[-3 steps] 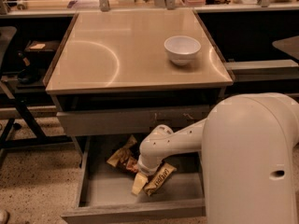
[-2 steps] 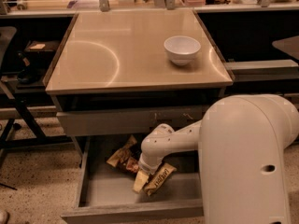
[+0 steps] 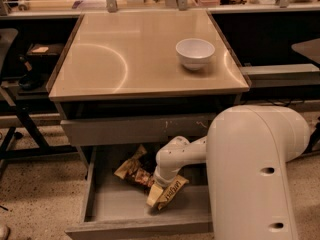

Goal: Pick brown chip bag from middle drawer and place on counter

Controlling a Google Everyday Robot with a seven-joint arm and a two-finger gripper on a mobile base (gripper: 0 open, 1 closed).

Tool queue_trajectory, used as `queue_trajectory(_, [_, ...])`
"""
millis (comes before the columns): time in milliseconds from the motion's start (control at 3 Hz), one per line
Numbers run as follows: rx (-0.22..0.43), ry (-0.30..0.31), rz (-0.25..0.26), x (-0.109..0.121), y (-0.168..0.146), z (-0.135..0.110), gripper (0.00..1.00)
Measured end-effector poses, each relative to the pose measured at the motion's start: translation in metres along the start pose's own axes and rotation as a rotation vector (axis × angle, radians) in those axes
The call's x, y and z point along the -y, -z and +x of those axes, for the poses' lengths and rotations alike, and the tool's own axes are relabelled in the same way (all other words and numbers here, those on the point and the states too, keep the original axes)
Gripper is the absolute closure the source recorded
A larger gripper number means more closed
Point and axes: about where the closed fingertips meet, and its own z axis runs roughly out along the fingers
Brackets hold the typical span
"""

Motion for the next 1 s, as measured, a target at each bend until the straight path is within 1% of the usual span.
queue_trajectory(333, [0.000, -0.001, -0.001, -0.0001, -0.0007, 0.0002, 0.18])
queue_trajectory(1000, [0.000, -0.001, -0.001, -0.0001, -0.0008, 0.0002, 0.65])
